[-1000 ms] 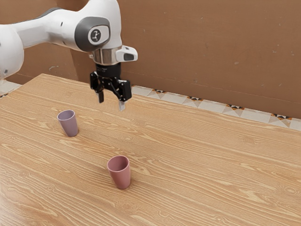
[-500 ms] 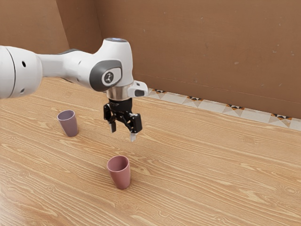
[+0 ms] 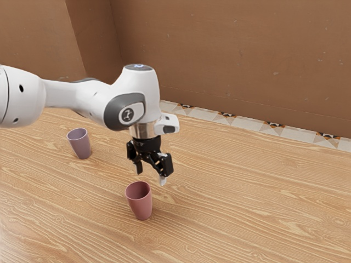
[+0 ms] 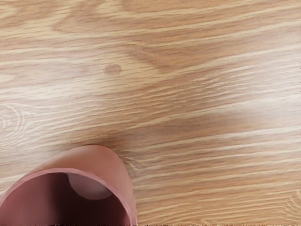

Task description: Place the right cup onto the left cup

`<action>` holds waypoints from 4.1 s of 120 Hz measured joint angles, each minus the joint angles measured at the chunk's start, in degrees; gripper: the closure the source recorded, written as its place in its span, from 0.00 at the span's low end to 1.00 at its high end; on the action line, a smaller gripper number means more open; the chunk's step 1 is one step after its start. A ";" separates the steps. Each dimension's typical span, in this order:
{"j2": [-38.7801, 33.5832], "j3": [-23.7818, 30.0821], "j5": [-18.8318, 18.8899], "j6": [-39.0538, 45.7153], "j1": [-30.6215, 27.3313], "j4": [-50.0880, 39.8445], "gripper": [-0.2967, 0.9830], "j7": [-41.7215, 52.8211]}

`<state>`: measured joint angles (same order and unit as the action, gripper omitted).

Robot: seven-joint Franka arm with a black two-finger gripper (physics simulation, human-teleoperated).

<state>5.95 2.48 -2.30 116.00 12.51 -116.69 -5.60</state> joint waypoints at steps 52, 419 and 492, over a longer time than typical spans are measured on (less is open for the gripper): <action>2.70 0.33 -1.10 3.49 -0.71 -2.39 0.23 -6.97; -2.91 -2.11 1.93 -7.90 -12.73 9.91 0.85 -7.70; 1.80 -2.31 3.49 -9.97 -22.25 18.09 0.85 -3.03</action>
<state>7.75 0.17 1.19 106.04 -9.74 -98.60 -8.63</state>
